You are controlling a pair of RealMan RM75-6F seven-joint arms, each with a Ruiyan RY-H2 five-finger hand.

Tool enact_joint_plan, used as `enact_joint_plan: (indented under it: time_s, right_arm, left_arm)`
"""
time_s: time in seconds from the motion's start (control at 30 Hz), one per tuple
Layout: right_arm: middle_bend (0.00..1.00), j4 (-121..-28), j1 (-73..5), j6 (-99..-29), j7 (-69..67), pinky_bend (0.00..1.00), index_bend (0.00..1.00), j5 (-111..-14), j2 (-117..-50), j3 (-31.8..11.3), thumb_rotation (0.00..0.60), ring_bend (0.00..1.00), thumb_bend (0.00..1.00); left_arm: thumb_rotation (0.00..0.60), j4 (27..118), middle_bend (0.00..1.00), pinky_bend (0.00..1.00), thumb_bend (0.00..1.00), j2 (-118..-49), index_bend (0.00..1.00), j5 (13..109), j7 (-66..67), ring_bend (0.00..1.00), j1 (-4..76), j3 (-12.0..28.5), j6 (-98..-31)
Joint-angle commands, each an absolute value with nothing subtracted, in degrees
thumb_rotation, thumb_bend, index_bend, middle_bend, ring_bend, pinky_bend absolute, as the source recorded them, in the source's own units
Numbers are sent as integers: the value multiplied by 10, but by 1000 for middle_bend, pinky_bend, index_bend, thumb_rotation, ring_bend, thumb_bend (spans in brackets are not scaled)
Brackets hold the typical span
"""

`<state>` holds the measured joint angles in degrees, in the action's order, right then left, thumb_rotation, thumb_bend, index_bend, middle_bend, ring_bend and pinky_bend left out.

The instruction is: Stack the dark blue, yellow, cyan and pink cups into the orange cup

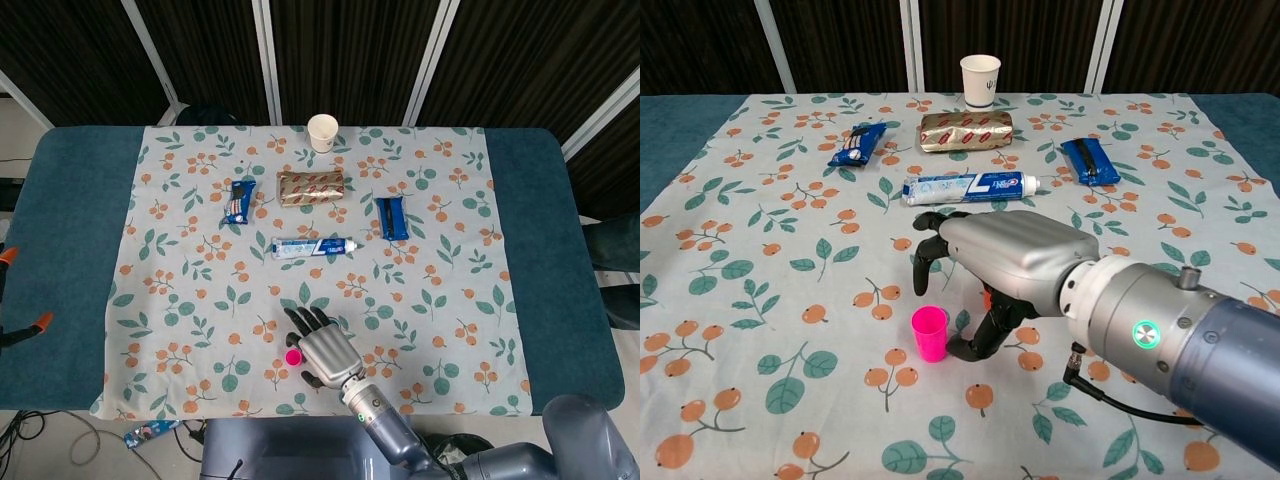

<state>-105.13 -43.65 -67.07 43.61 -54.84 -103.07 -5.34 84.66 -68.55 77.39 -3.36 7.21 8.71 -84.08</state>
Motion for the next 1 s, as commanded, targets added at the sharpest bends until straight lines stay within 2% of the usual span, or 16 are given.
enact_joint_plan:
  time_s: [0.03,0.3,0.87,1.0]
  right_arm:
    - [0,-1046,-438,-669,438,87,377,-543,-1034,-55,600,3,354]
    - [0,-1037,-438,-666,435,95,430,-540,-1040,-59,600,17,373]
    - [0,-1027,-440,-663,438,96,433,-529,-1052,-65,600,20,382]
    - [0,-1028,-439,-663,435,104,471,-529,-1052,-65,600,29,396]
  left_arm:
    - [600,847,7,0,122,-685,107,774,-34,0,72,87,-841]
    - [600,847,7,0,122,-685,107,773,-35,0,71,88,-842]
    - [600,846,7,0,122,-684,107,770,-35,0,71,89,-840]
    - [600,847,7,0,122,-684,107,769,-35,0,71,90,-840]
